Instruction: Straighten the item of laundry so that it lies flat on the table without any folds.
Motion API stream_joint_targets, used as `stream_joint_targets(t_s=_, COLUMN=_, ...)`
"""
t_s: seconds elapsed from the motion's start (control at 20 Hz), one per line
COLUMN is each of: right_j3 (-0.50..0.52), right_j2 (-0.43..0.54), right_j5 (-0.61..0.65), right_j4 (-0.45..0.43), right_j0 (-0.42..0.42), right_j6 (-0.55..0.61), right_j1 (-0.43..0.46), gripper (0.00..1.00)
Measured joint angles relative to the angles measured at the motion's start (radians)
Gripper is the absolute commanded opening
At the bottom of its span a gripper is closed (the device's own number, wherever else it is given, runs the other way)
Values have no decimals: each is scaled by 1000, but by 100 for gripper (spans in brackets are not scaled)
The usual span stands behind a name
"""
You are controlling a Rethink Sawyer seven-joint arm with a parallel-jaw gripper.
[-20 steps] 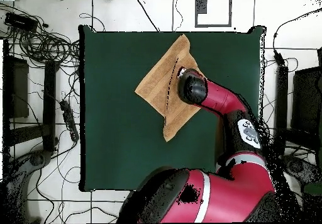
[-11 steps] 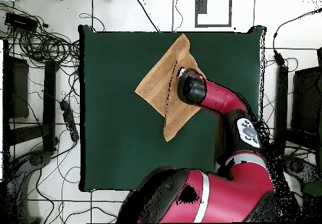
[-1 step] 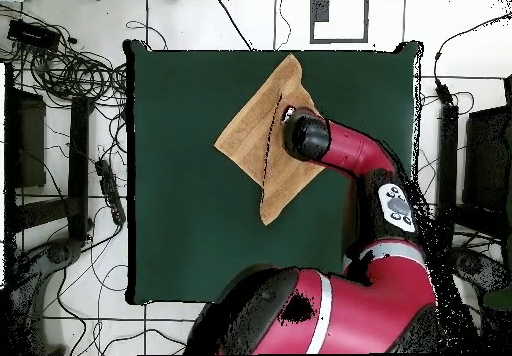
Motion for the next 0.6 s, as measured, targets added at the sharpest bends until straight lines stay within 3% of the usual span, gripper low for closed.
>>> stream_joint_targets(t_s=0.6, right_j3=-102, right_j2=2, right_j5=184, right_j4=-82, right_j0=-63, right_j6=0, right_j1=-1, gripper=0)
